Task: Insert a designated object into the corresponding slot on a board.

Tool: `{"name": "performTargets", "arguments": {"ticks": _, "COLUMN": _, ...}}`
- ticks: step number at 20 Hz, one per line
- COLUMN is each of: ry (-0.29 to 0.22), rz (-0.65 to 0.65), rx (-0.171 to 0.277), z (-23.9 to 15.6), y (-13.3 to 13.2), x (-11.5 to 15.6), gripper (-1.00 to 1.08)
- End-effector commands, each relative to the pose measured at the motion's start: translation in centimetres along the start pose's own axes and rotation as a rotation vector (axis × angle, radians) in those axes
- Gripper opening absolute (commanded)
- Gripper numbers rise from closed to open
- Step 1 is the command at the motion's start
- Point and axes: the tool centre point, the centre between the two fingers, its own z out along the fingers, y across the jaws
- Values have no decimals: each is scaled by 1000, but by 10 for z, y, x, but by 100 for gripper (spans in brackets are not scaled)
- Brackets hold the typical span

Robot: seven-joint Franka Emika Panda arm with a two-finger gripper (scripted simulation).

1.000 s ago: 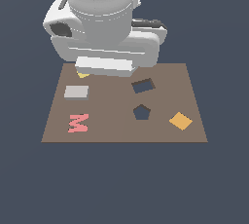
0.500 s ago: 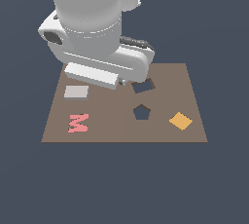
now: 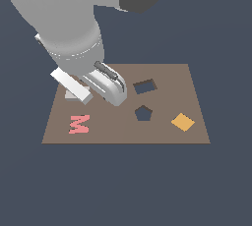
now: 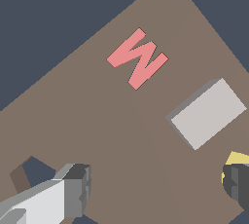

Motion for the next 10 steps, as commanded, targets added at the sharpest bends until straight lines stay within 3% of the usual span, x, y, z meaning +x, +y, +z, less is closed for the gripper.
{"name": "performTargets", "arguments": {"ticks": 1, "ry": 2, "rz": 124, "rx": 3, "z": 9, "y": 8, "x": 9, "gripper": 100}}
{"name": "performTargets", "arguments": {"ticks": 10, "ry": 8, "rz": 521, "rx": 15, "z": 37, "y": 41, "x": 27, "gripper": 100}}
